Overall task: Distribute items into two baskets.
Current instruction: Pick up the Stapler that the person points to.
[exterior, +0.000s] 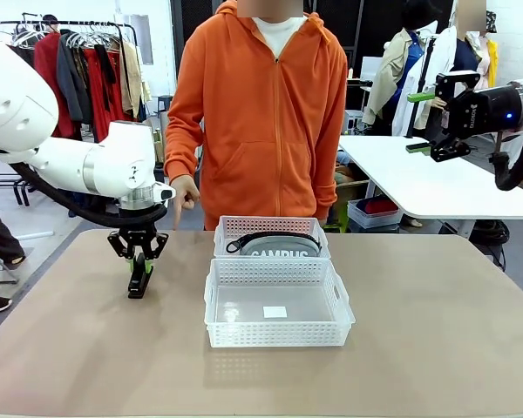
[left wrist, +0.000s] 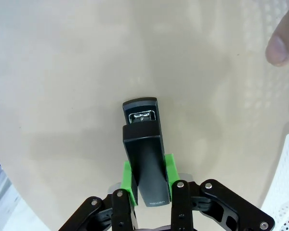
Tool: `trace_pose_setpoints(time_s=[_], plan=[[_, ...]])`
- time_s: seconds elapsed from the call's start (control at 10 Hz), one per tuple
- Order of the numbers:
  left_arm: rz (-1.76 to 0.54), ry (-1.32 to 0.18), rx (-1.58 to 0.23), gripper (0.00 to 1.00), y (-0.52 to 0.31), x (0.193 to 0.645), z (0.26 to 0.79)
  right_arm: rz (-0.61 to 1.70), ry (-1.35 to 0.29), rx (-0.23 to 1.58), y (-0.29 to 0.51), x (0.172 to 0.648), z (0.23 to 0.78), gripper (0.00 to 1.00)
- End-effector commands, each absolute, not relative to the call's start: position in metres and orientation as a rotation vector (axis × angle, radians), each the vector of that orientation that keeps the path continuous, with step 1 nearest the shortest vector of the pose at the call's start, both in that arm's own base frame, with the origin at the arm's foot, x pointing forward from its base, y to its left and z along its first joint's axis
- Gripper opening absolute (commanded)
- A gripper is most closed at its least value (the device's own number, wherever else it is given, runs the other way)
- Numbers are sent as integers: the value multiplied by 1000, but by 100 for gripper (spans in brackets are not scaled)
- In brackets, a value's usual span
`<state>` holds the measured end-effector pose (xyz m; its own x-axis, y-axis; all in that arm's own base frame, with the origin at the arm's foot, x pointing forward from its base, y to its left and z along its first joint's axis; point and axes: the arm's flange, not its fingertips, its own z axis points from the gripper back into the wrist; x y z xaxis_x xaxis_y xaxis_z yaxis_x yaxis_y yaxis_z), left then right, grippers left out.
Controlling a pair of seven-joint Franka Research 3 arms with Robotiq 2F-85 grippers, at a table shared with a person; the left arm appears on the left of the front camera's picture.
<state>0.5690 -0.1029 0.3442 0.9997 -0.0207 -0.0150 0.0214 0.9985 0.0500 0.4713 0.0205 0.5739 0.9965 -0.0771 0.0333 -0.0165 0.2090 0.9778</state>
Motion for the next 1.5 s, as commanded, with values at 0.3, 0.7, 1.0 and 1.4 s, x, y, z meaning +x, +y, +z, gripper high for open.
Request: trace_pose_setpoints(time_s=[0.3,0.7,1.0,1.4], plan=[[-13,24,0,0,-89,556,395,-37,-87,1359,20,470,577,100],[-32,-35,-18,0,-74,539,486,-37,-87,1359,20,470,577,100],[-46,-71,-10,0,-71,537,547,-37,-87,1359,20,470,577,100],[-112,-123,-39,0,-69,543,636,-37,-87,1359,20,470,577,100]])
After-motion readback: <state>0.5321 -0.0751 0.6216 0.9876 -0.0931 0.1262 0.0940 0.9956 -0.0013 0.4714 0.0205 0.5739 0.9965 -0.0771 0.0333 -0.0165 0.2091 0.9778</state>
